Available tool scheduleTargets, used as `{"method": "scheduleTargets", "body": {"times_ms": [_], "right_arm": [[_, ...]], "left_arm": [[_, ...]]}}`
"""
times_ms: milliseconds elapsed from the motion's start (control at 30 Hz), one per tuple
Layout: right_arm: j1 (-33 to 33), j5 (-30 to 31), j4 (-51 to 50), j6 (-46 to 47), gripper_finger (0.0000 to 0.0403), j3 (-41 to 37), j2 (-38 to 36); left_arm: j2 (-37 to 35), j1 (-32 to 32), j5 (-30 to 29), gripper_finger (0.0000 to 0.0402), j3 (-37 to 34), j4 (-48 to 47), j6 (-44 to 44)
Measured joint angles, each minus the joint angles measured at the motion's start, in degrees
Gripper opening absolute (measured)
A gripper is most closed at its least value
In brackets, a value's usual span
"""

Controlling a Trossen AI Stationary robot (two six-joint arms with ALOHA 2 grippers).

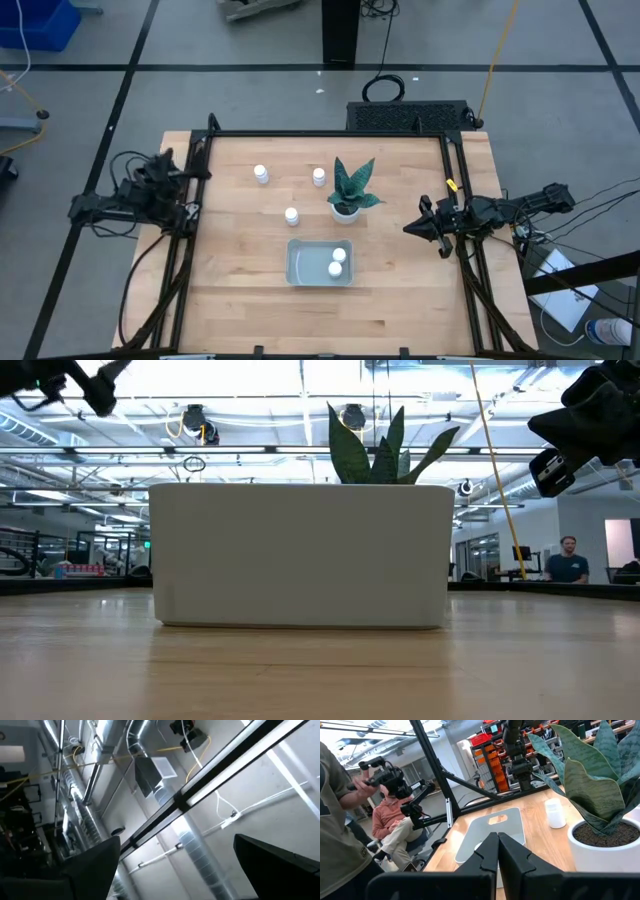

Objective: Pick and place pill bottles into a basket
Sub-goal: Put the white pill bottle into the white bin

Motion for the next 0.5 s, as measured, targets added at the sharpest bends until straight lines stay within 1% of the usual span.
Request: {"method": "scheduleTargets", "body": {"times_ms": [67, 100, 167, 200, 267, 333, 400, 467, 500], "right_arm": [[0.0, 0.0, 0.0, 0.0, 0.0004, 0.0, 0.0], [0.0, 0.0, 0.0, 0.0, 0.0004, 0.0, 0.0], [0.0, 0.0, 0.0, 0.0, 0.0004, 0.0, 0.0], [0.0, 0.0, 0.0, 0.0, 0.0004, 0.0, 0.0], [0.0, 0.0, 0.0, 0.0, 0.0004, 0.0, 0.0], [0.0, 0.0, 0.0, 0.0, 0.0004, 0.0, 0.0], [0.0, 0.0, 0.0, 0.0, 0.0004, 0.0, 0.0], [0.0, 0.0, 0.0, 0.0, 0.0004, 0.0, 0.0], [0.0, 0.0, 0.0, 0.0, 0.0004, 0.0, 0.0]], "left_arm": [[0.8, 0.3, 0.3, 0.0395, 3.6, -3.0, 0.7], [1.5, 0.5, 1.2, 0.0395, 6.1, -5.9, 1.3], [3.9, 0.6, 2.6, 0.0395, 13.1, -15.7, 2.4], [5.5, 0.7, 3.1, 0.0395, 17.2, -22.5, 2.8], [9.7, 0.9, 4.2, 0.0395, 26.2, -39.5, 3.2], [15.0, 1.5, 6.2, 0.0395, 35.5, -57.1, 3.4], [20.9, 2.4, 8.1, 0.0395, 44.0, -72.4, 3.2], [27.0, 3.6, 11.0, 0.0395, 51.4, -83.7, 3.7], [29.9, 4.4, 13.3, 0.0395, 54.7, -87.8, 4.7]]}}
